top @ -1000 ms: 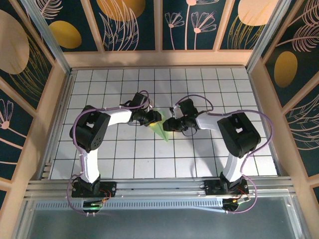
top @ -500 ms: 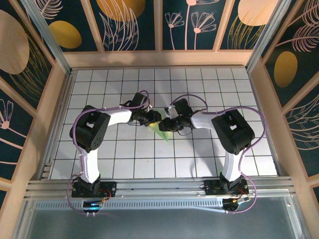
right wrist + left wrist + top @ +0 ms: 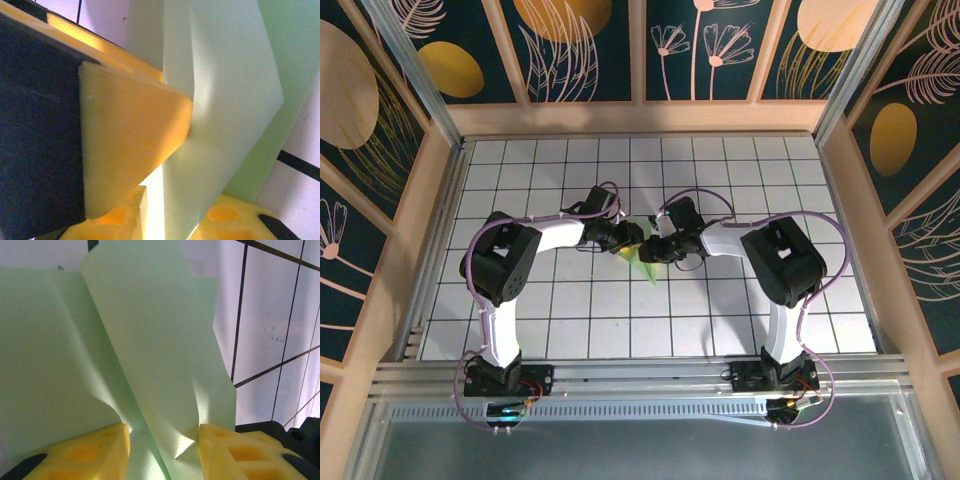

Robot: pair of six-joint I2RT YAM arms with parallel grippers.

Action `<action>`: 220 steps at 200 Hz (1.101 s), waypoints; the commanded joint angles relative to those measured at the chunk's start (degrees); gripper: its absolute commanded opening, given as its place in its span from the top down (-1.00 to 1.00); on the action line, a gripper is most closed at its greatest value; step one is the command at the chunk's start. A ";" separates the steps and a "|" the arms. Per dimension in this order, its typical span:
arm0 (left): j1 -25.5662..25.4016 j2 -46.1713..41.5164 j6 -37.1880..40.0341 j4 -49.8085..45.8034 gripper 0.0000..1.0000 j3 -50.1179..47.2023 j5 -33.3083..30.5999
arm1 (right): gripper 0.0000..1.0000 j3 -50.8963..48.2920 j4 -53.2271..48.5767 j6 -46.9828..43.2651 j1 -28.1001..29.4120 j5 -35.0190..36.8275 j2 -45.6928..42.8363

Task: Fold a paper plane with a square sheet of paper (fold left side to right side)
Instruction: Fourth fold the wing at the center of the table.

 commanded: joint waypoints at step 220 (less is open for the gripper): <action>0.29 3.15 1.69 -4.60 0.16 -1.14 -5.66 | 0.32 -2.13 5.51 1.64 -5.79 -6.82 -2.12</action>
